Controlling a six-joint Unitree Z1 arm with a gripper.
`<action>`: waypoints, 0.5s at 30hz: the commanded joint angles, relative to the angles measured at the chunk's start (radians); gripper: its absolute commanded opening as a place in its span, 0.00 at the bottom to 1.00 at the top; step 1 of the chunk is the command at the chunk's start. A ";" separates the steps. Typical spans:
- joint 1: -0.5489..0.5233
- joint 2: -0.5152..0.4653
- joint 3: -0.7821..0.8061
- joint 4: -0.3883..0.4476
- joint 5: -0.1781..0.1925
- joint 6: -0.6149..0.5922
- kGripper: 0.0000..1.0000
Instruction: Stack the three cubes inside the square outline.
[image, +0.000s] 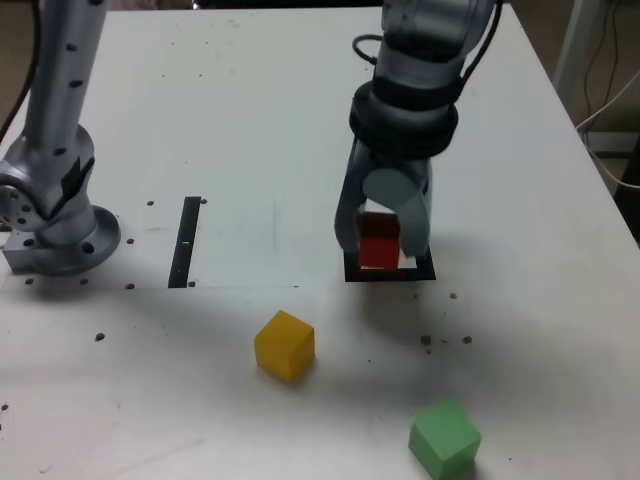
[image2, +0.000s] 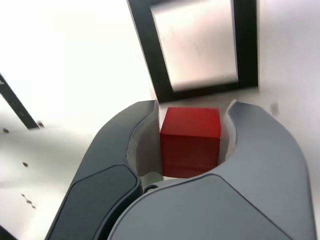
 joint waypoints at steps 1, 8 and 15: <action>0.036 -0.008 0.016 -0.011 0.002 -0.001 0.29; 0.117 -0.013 0.054 -0.047 -0.002 0.000 0.29; 0.133 -0.005 0.066 -0.082 -0.014 0.003 0.29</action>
